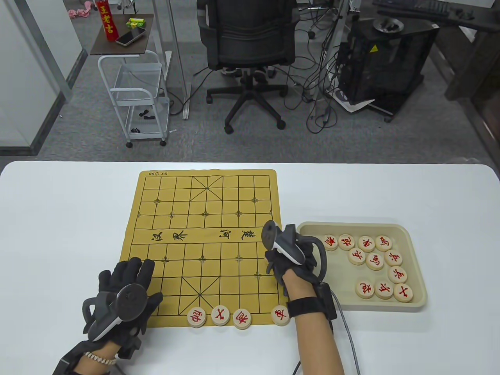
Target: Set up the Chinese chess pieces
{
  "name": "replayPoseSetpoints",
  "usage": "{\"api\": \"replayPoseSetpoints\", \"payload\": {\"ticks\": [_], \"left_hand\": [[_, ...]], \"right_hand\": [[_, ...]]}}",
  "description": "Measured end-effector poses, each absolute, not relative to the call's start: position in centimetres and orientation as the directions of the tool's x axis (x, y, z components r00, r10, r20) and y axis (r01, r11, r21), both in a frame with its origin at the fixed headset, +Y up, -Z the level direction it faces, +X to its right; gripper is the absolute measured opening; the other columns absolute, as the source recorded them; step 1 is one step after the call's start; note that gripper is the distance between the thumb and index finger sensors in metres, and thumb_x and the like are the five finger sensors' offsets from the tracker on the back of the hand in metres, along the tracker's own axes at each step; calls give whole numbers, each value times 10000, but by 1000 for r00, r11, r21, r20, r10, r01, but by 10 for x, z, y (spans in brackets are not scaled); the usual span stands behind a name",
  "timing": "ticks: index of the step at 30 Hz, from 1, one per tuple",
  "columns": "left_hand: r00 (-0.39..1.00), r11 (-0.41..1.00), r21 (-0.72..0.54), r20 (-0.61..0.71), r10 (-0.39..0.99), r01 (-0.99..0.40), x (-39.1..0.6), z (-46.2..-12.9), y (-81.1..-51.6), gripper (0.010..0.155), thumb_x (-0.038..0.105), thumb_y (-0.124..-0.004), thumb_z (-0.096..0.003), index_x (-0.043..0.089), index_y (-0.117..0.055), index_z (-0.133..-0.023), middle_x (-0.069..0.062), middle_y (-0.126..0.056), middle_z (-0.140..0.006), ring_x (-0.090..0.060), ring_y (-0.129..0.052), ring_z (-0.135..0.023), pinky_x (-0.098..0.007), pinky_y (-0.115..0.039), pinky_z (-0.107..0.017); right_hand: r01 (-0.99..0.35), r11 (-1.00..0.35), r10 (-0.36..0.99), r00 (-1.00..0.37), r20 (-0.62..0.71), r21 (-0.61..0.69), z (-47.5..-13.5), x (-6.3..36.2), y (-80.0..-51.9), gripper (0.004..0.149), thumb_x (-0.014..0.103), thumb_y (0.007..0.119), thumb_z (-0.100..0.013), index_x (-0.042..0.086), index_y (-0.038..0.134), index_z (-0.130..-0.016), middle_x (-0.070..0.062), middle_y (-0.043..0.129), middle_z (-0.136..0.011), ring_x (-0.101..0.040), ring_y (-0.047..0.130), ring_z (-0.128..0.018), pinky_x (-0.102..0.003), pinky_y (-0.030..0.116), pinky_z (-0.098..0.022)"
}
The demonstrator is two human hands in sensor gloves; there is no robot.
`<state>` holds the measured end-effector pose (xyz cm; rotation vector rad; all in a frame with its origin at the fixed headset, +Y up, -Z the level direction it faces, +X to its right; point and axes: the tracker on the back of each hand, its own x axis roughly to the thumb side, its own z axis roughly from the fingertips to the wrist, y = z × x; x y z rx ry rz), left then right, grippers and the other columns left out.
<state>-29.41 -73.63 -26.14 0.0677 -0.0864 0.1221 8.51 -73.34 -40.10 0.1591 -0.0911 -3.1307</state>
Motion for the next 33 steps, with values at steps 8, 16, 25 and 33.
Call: {"api": "replayPoseSetpoints", "payload": {"ticks": [8,16,25,33], "left_hand": [[991,990,78,76,110,-116,-296,-262,-736,875,539,-851,-379,292,-420,-1100,-158,-460,-1199,-509,-509,-1109,-756,-343,-740],[993,992,70,61,101,-105,-296,-262,-736,875,539,-852,-379,292,-420,-1099,-156,-458,-1200,-509,-507,-1108,-756,-343,-740],[994,994,55,53,94,-97,-296,-262,-738,876,542,-850,-379,293,-419,-1099,-155,-456,-1200,-507,-507,-1109,-754,-345,-740],[994,994,46,45,96,-98,-296,-263,-739,875,541,-850,-378,293,-420,-1099,-156,-459,-1199,-507,-506,-1109,-753,-347,-740]], "right_hand": [[224,-968,-242,-953,-183,117,-409,155,-727,601,422,936,-426,299,733,-979,-45,737,-1075,-278,852,-873,-434,770,-572],[244,-945,-287,-939,-191,220,-423,180,-754,590,413,936,-428,305,736,-973,-32,733,-1076,-253,853,-856,-411,772,-558],[281,-933,-326,-924,-197,224,-431,178,-767,577,456,944,-397,332,738,-921,17,779,-1024,-187,892,-772,-366,793,-523],[130,-974,-165,-967,-195,184,-433,189,-768,562,480,990,-343,309,797,-841,-6,876,-938,-141,949,-619,-344,829,-455]]}}
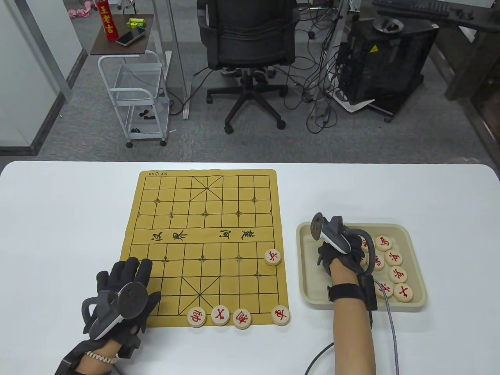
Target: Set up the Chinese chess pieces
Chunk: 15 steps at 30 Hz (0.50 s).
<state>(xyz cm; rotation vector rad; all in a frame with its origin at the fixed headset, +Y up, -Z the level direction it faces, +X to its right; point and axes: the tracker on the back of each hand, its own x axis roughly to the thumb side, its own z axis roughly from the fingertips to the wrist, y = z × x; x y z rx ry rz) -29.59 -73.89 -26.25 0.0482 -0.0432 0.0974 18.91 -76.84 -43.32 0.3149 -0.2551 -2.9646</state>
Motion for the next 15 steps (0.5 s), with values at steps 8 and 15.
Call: {"api": "replayPoseSetpoints", "payload": {"ticks": [8,15], "left_hand": [[993,993,32,38,109,-110,-298,-265,-741,876,540,-852,-376,293,-420,-1098,-153,-459,-1199,-506,-509,-1109,-753,-347,-740],[991,991,52,55,119,-122,-298,-263,-738,874,537,-852,-377,291,-422,-1097,-154,-465,-1197,-505,-512,-1108,-755,-348,-739]], "right_hand": [[161,-984,-173,-960,-221,72,-419,181,-753,606,567,1009,-284,284,826,-787,-30,932,-863,-118,957,-501,-341,845,-397],[14,-983,-1,-998,-70,-186,-363,146,-699,618,578,998,-292,284,812,-803,-24,919,-875,-112,953,-507,-336,845,-402]]}}
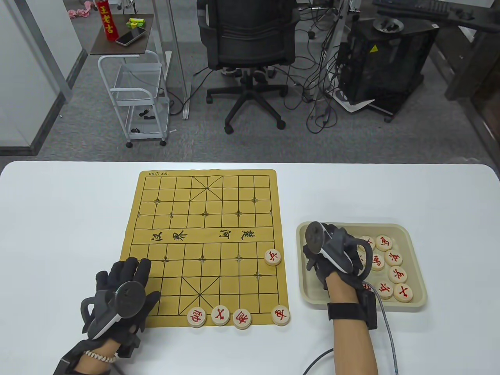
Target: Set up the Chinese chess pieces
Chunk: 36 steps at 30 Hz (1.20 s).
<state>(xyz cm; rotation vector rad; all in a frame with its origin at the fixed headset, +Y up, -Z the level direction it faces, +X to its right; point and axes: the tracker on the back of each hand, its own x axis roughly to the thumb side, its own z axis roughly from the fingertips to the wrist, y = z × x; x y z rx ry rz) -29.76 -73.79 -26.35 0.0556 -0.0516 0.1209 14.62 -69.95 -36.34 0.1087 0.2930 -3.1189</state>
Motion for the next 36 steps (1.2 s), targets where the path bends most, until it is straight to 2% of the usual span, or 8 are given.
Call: {"api": "replayPoseSetpoints", "payload": {"ticks": [4,9,13,19,25,28,32,36], "left_hand": [[992,993,62,74,100,-105,-294,-261,-738,872,536,-852,-378,291,-423,-1097,-152,-467,-1197,-506,-514,-1107,-753,-347,-741],[993,995,70,99,71,-78,-288,-259,-739,873,537,-852,-378,291,-424,-1097,-152,-471,-1196,-504,-519,-1107,-754,-350,-739],[990,996,65,132,48,-58,-282,-257,-741,878,548,-851,-373,294,-423,-1097,-149,-476,-1195,-500,-527,-1106,-754,-357,-737],[969,989,81,226,100,-121,-264,-250,-735,870,562,-846,-369,275,-453,-1090,-140,-538,-1175,-484,-604,-1081,-739,-422,-727],[870,932,-46,346,351,-359,-221,-247,-719,792,564,-859,-358,269,-599,-1046,-98,-752,-1082,-408,-826,-975,-706,-523,-711],[823,887,-155,330,462,-435,-199,-255,-718,789,567,-865,-353,260,-617,-1036,-93,-829,-1015,-369,-912,-879,-686,-565,-697],[790,842,-259,300,535,-473,-171,-269,-727,785,553,-887,-340,241,-644,-1018,-79,-901,-937,-336,-983,-780,-667,-609,-677],[723,764,-334,264,639,-553,-157,-274,-738,680,476,-903,-352,233,-730,-963,-39,-991,-815,-287,-1051,-658,-651,-654,-655]], "right_hand": [[-165,-953,144,-985,100,-256,-315,110,-686,610,581,993,-300,282,816,-801,-25,921,-874,-111,955,-505,-337,847,-402],[-232,-932,158,-951,265,-278,-257,61,-693,622,582,995,-294,284,811,-808,-18,918,-878,-113,955,-512,-338,846,-411],[-243,-924,136,-930,340,-294,-229,39,-710,623,584,991,-298,285,808,-813,-14,916,-880,-111,954,-520,-339,846,-417],[-233,-918,97,-917,386,-322,-224,30,-726,630,584,991,-303,286,797,-823,-10,906,-888,-110,950,-534,-339,843,-429],[-202,-922,49,-908,417,-331,-222,23,-729,626,585,992,-303,291,798,-820,-3,906,-889,-109,948,-536,-339,842,-434],[-198,-922,35,-900,435,-334,-220,18,-729,631,586,991,-302,289,795,-824,-2,904,-890,-110,948,-537,-340,842,-435],[-192,-920,18,-891,453,-341,-217,13,-731,641,586,994,-298,290,788,-828,-1,899,-891,-108,944,-541,-341,839,-442],[-171,-914,-11,-896,443,-368,-217,15,-730,644,592,994,-295,289,790,-826,-2,902,-887,-104,946,-537,-338,842,-438]]}}
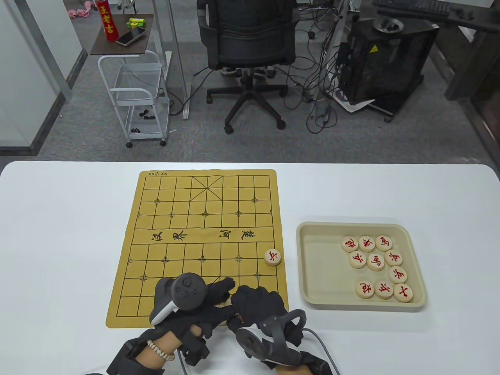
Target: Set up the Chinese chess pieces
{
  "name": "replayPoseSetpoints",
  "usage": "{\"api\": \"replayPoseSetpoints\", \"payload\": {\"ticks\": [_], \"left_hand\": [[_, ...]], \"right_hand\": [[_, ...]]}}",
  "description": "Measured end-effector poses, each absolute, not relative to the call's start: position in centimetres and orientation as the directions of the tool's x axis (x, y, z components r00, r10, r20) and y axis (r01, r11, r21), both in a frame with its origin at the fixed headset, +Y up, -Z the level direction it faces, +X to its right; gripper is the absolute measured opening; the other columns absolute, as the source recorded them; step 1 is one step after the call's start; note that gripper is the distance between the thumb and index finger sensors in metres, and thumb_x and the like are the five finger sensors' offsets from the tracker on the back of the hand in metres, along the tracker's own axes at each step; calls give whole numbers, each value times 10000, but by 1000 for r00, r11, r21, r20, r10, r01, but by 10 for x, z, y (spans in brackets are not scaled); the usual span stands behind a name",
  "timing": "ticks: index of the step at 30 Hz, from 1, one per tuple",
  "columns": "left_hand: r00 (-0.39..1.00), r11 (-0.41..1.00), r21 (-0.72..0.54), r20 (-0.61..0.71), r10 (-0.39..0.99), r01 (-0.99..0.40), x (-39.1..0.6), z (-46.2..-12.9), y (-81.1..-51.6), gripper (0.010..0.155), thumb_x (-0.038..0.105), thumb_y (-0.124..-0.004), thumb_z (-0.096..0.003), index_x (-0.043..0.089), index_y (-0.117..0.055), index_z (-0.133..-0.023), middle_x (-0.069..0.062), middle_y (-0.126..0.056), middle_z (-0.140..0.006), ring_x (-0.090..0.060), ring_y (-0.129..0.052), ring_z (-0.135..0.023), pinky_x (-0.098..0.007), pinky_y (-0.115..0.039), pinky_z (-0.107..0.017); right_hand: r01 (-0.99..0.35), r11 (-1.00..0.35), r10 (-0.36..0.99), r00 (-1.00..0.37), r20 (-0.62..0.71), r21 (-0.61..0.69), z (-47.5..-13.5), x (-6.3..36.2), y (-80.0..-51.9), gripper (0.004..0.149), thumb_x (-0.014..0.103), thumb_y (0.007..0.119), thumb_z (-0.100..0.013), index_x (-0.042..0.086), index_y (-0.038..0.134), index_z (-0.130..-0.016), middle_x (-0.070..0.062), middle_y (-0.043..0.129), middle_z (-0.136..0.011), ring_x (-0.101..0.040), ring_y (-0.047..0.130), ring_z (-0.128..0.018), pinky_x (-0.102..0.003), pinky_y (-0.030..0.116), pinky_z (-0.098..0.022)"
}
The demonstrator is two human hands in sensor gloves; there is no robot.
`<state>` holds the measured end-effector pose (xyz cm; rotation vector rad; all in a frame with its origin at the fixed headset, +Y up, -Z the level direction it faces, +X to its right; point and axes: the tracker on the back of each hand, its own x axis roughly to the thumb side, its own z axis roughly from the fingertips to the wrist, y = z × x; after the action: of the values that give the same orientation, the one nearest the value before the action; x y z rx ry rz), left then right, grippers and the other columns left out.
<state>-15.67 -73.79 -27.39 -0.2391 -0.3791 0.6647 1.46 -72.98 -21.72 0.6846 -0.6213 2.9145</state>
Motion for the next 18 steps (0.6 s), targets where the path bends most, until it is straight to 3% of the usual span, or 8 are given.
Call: {"api": "replayPoseSetpoints", "payload": {"ticks": [5,8,13,18], "left_hand": [[674,690,-360,190,714,-628,-158,-278,-745,645,414,-922,-350,213,-760,-941,-61,-1007,-775,-299,-1055,-602,-654,-661,-644],[694,711,-336,192,694,-618,-167,-279,-741,634,403,-923,-351,218,-767,-936,-65,-1005,-778,-307,-1052,-608,-658,-655,-647],[791,805,-264,186,583,-531,-205,-279,-729,615,389,-939,-346,236,-787,-923,-60,-1012,-780,-304,-1057,-617,-661,-652,-650],[909,894,-268,115,400,-359,-249,-279,-732,609,375,-954,-340,244,-802,-915,-62,-1017,-781,-312,-1056,-623,-662,-643,-657]], "right_hand": [[-199,-920,31,-896,443,-339,-222,18,-733,655,586,995,-296,283,785,-838,-3,896,-890,-112,943,-545,-346,839,-448],[-212,-939,68,-887,457,-271,-224,20,-734,654,549,949,-352,302,723,-914,5,824,-965,-156,908,-691,-406,803,-553],[-128,-971,45,-928,369,-202,-233,37,-740,813,633,801,-425,279,537,-1107,-93,548,-1179,-361,660,-1055,-613,617,-743],[-101,-984,55,-956,289,-148,-242,53,-746,869,659,770,-432,269,460,-1144,-115,437,-1221,-445,497,-1139,-713,454,-775]]}}
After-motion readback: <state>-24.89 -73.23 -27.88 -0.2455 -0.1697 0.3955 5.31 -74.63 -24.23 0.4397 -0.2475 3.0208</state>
